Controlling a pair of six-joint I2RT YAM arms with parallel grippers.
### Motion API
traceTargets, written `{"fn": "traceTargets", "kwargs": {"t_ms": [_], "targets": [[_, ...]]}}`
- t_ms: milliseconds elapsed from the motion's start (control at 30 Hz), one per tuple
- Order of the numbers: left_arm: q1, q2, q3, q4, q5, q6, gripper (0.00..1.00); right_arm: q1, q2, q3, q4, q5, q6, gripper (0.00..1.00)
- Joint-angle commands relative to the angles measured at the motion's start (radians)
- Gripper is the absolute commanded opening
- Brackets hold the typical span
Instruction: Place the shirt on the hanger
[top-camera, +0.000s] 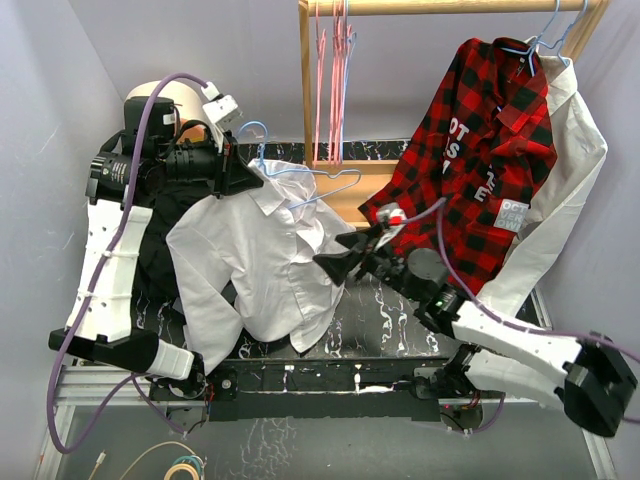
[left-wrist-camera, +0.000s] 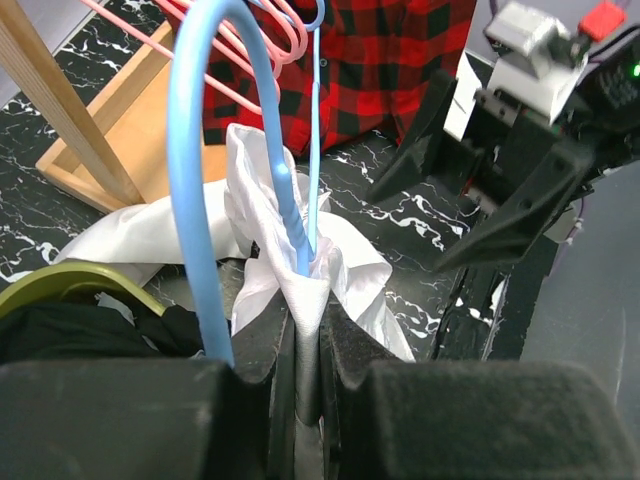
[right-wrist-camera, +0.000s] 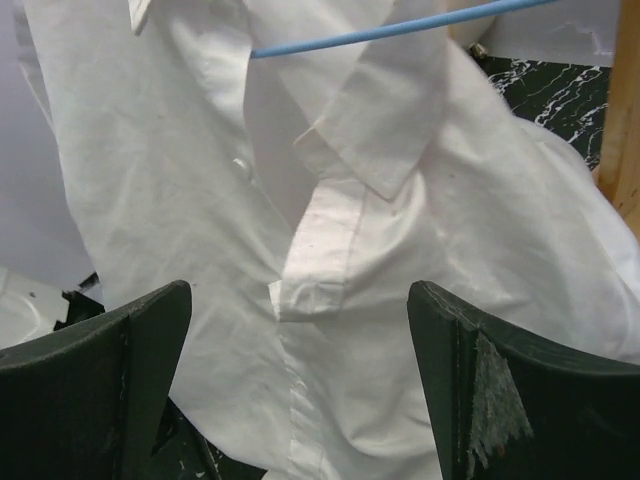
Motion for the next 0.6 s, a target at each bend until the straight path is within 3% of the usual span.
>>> {"fn": "traceTargets", "kwargs": {"t_ms": [0,167,333,400,467,533,567], "targets": [[0.013,-0.056,-0.008,0.027,0.053,-0.027,0.0,0.161,0.129,0.128,0.042,0.316,-0.224,0.93],[0.013,-0.057,-0.014,0.025,0.056,-0.026,0.0,0.201,0.215,0.195,0.01,0.427,-0.294,0.88],[0.014,-0.086,-0.026,0.019,0.052,-0.016,0.0,0.207,0.293,0.261,-0.06,0.555,-0.323,0.62],[0.013,-0.093,-0.031,0.018,0.048,-0.012,0.0,0.207,0.332,0.293,-0.091,0.595,-0.332,0.58],[0.014,-0.097,-0.031,0.016,0.044,-0.009,0.0,0.208,0.36,0.317,-0.113,0.624,-0.335,0.45],[0.014,-0.099,-0.032,0.012,0.039,-0.004,0.0,0.207,0.362,0.316,-0.113,0.682,-0.328,0.18],[0.013,-0.1,-0.033,0.01,0.037,-0.001,0.0,0.206,0.353,0.311,-0.116,0.723,-0.319,0.09]]}}
